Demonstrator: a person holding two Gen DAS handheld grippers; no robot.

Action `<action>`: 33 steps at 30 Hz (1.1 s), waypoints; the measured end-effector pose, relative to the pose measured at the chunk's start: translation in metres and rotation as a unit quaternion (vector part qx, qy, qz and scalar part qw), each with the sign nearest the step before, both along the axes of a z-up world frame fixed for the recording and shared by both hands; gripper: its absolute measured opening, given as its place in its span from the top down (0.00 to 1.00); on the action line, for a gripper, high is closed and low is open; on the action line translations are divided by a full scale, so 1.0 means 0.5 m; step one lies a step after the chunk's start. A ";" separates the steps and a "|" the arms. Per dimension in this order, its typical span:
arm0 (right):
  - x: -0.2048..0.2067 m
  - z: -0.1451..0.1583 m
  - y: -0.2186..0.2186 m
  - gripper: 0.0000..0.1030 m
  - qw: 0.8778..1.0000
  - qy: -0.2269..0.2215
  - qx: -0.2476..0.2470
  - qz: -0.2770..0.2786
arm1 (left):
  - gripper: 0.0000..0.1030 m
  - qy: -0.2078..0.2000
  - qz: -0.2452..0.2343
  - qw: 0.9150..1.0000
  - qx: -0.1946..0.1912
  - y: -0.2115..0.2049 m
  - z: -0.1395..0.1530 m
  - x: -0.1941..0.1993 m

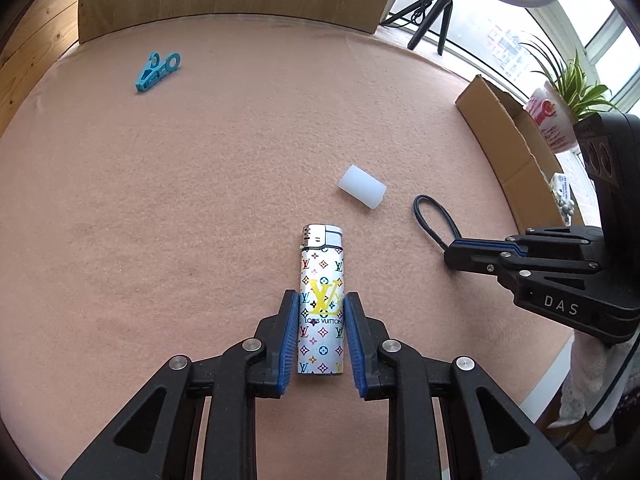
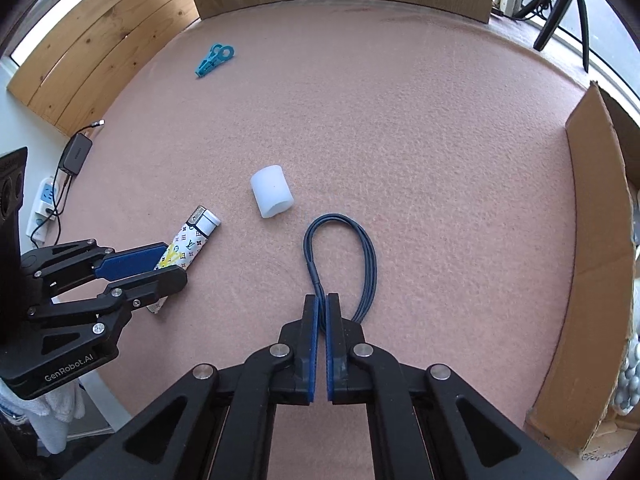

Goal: Organize objects
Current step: 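Grasp the coiled black cable with the right gripper, then carry the lighter and cable into the box, opening both grippers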

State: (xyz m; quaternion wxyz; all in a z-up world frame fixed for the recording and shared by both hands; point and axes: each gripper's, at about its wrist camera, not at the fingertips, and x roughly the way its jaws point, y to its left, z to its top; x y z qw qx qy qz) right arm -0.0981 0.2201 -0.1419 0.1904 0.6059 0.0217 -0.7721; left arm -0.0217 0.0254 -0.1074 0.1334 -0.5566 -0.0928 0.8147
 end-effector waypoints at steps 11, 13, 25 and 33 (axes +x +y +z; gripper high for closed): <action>0.048 0.101 0.143 0.97 0.993 0.043 -0.058 -0.089 | 0.76 0.024 -0.030 0.999 0.037 0.099 0.052 -0.029; 0.054 0.126 0.168 0.97 0.991 0.056 -0.066 -0.100 | 0.76 0.033 -0.036 0.998 0.042 0.124 0.066 -0.043; 0.079 0.247 0.325 0.97 0.971 0.133 -0.072 -0.183 | 0.76 0.091 -0.087 0.991 0.052 0.282 0.167 -0.122; 0.079 0.234 0.430 0.97 0.964 0.131 -0.061 -0.222 | 0.76 0.109 -0.116 0.986 0.054 0.434 0.186 -0.201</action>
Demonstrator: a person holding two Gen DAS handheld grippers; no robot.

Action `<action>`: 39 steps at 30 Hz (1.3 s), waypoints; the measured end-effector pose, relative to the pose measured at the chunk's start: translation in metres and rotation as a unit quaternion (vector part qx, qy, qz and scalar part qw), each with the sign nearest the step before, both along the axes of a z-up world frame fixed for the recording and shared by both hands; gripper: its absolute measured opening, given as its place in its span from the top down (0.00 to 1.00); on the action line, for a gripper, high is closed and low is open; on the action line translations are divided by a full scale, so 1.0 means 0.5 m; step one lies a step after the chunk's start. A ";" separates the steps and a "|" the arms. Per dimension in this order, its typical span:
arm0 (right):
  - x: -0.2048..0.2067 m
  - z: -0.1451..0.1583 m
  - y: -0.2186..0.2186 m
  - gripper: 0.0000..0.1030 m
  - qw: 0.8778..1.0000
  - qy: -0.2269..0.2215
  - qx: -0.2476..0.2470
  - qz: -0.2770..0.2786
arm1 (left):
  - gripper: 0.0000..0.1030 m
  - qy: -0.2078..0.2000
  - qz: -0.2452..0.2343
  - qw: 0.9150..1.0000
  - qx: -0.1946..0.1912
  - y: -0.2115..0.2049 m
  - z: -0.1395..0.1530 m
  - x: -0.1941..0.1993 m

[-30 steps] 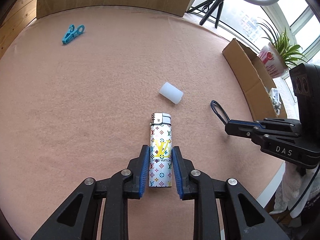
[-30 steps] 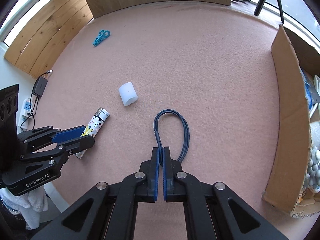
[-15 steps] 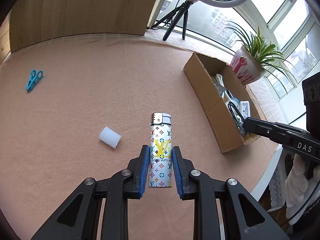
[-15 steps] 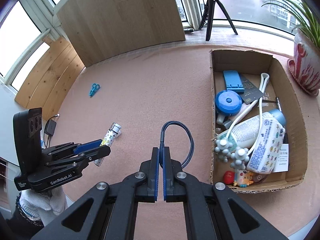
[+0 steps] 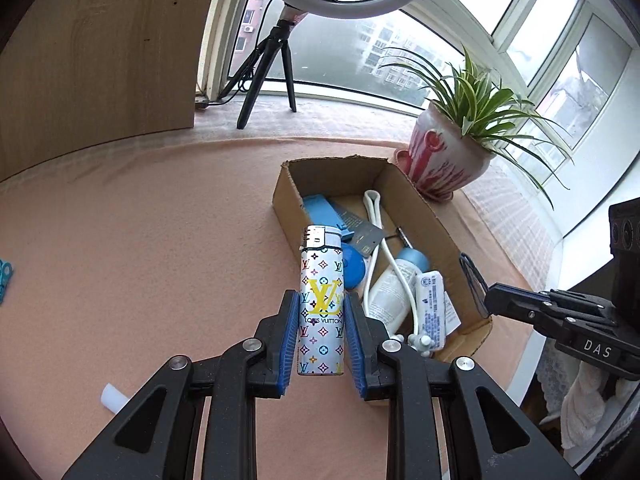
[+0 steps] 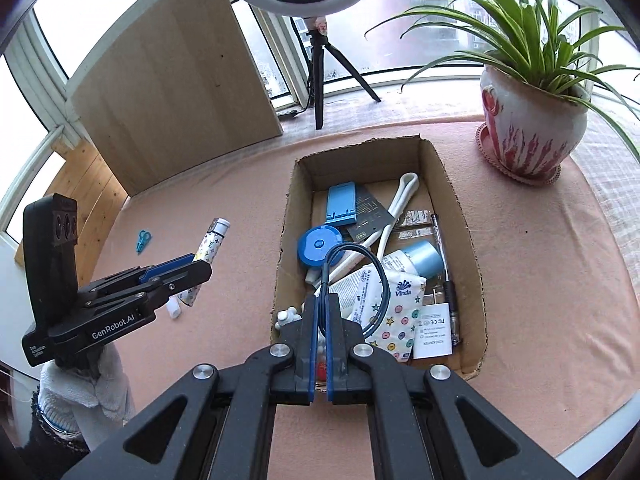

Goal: Organize objects
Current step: 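Carry the lighter and cable into the box, opening both grippers, then move both tools back over the table to the white cap and blue clip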

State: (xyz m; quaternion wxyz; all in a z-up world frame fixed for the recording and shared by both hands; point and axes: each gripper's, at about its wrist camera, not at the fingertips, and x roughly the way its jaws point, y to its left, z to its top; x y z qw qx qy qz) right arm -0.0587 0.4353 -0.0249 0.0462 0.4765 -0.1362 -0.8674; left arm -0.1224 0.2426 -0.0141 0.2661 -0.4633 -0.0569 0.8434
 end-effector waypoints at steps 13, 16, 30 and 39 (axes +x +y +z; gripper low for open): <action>-0.013 -0.022 0.050 0.75 1.000 -0.006 0.013 -0.016 | 0.65 0.009 0.001 1.000 0.005 0.112 -0.016 -0.057; -0.009 -0.016 0.058 0.54 0.999 0.004 0.012 -0.031 | 0.61 0.010 0.003 1.000 -0.003 0.099 -0.017 -0.056; -0.016 -0.018 -0.044 0.54 0.998 0.009 0.054 0.001 | 0.40 0.003 0.046 0.997 -0.065 -0.069 -0.029 -0.008; -0.019 -0.027 -0.143 0.54 0.998 0.010 0.062 0.030 | 0.27 0.000 0.099 0.987 -0.123 -0.242 -0.035 0.042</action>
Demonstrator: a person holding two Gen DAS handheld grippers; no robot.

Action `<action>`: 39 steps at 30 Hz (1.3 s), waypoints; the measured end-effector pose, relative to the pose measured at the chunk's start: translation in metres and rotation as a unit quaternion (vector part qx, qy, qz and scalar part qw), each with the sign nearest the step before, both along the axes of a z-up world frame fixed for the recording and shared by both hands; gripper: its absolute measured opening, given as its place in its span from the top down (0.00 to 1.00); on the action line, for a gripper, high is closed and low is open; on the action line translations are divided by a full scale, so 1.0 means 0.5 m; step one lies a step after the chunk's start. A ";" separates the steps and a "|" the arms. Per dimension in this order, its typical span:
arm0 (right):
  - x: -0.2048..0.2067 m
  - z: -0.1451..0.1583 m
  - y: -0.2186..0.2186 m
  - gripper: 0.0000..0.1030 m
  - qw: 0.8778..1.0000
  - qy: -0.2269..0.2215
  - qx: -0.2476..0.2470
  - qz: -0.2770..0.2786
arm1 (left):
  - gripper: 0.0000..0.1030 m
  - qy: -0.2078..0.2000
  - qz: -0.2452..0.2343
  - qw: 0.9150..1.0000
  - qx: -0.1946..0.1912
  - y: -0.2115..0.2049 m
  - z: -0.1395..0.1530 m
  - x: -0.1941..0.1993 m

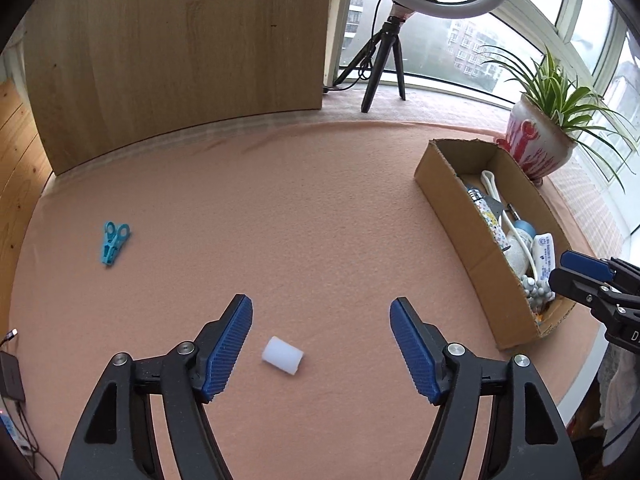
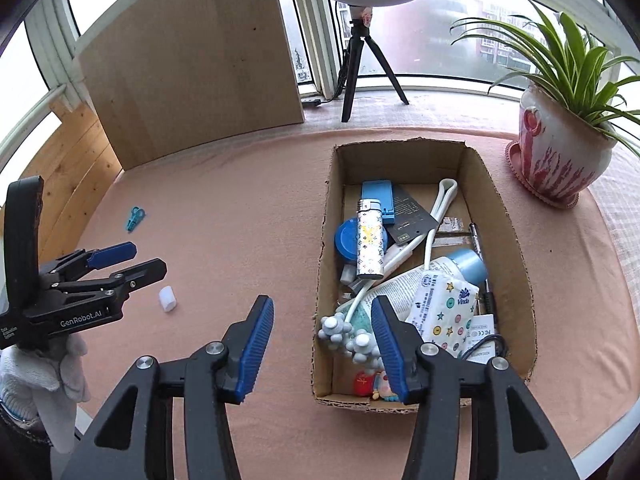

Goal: Organize objects
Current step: 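Move both tools back over the table to the white cap and blue clip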

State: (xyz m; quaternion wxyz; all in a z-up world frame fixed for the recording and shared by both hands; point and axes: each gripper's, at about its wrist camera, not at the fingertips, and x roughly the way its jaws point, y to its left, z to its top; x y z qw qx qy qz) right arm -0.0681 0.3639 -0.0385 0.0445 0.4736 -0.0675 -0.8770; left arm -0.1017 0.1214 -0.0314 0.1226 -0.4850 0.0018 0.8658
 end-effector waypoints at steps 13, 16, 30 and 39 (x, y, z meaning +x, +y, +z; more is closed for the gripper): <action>-0.019 -0.019 -0.167 0.54 0.999 0.006 0.011 0.050 | 0.25 0.005 0.046 0.999 -0.014 -0.182 0.018 0.044; -0.029 -0.029 -0.197 0.54 0.998 0.002 0.010 0.057 | 0.25 0.002 0.054 0.998 -0.015 -0.216 0.011 0.043; -0.079 -0.091 -0.306 0.54 0.995 -0.046 0.011 0.086 | 0.25 -0.008 0.063 0.998 -0.014 -0.320 -0.027 -0.017; -0.126 -0.136 -0.353 0.52 0.993 -0.075 0.025 0.087 | 0.25 -0.042 0.087 0.995 -0.002 -0.397 -0.101 -0.125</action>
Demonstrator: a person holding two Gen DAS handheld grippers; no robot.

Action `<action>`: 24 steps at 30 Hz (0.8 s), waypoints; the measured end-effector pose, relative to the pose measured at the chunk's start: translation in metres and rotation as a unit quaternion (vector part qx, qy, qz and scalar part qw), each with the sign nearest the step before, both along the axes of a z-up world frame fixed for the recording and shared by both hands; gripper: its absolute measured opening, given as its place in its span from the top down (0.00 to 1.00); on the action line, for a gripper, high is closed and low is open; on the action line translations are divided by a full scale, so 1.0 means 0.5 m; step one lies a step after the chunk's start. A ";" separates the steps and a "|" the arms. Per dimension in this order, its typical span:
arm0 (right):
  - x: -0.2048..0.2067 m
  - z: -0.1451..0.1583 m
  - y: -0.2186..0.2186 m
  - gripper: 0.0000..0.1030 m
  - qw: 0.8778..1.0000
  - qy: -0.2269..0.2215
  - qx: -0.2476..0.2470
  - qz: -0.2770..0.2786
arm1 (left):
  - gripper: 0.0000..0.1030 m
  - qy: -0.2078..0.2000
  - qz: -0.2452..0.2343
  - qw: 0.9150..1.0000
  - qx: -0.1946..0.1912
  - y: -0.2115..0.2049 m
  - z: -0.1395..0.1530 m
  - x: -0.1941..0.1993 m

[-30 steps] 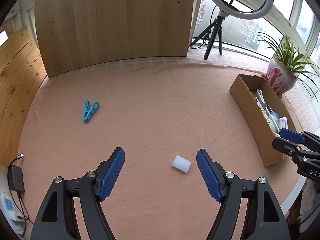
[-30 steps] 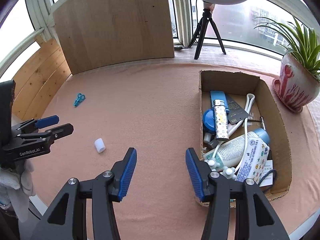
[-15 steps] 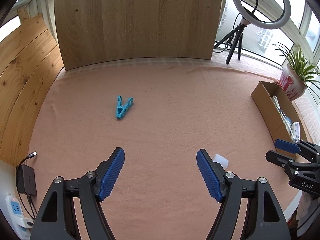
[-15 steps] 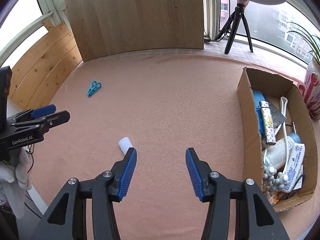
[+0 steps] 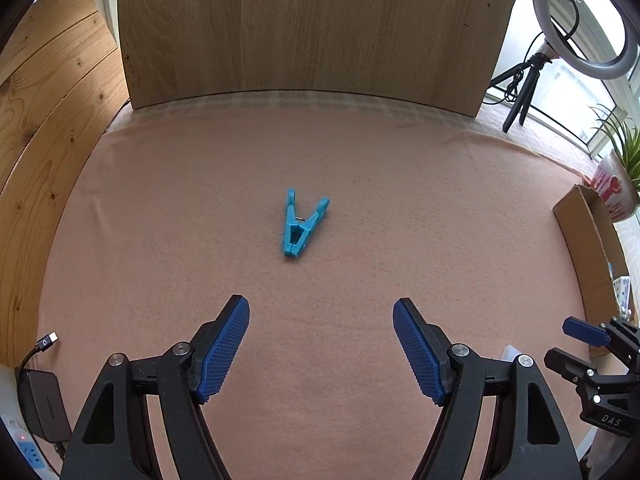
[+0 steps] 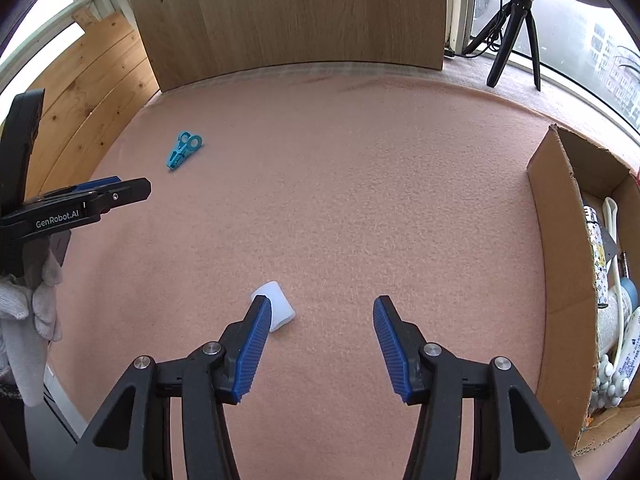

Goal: Organize objects
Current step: 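Move both tools back over the table to the white cap and blue clip, then grasp the blue clip with the left gripper while the right grasps the white cap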

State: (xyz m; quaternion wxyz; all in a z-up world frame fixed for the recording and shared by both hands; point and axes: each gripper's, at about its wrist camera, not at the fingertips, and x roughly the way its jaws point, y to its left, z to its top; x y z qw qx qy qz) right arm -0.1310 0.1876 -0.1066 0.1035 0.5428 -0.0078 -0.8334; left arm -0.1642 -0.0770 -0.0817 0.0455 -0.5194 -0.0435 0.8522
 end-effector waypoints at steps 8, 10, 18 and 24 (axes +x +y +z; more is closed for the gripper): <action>-0.026 -0.033 -0.052 0.47 0.999 -0.015 0.024 0.023 | 0.25 -0.014 -0.002 1.000 -0.003 -0.006 -0.045 -0.086; -0.029 -0.041 -0.059 0.47 0.999 -0.021 0.024 0.026 | 0.25 -0.016 -0.002 1.000 -0.003 -0.007 -0.053 -0.100; -0.024 -0.060 -0.067 0.47 0.999 -0.037 0.026 0.029 | 0.26 -0.021 -0.007 1.000 -0.001 0.001 -0.073 -0.126; -0.021 -0.061 -0.079 0.47 0.998 -0.040 0.035 0.038 | 0.43 -0.018 -0.010 1.000 -0.001 0.002 -0.074 -0.131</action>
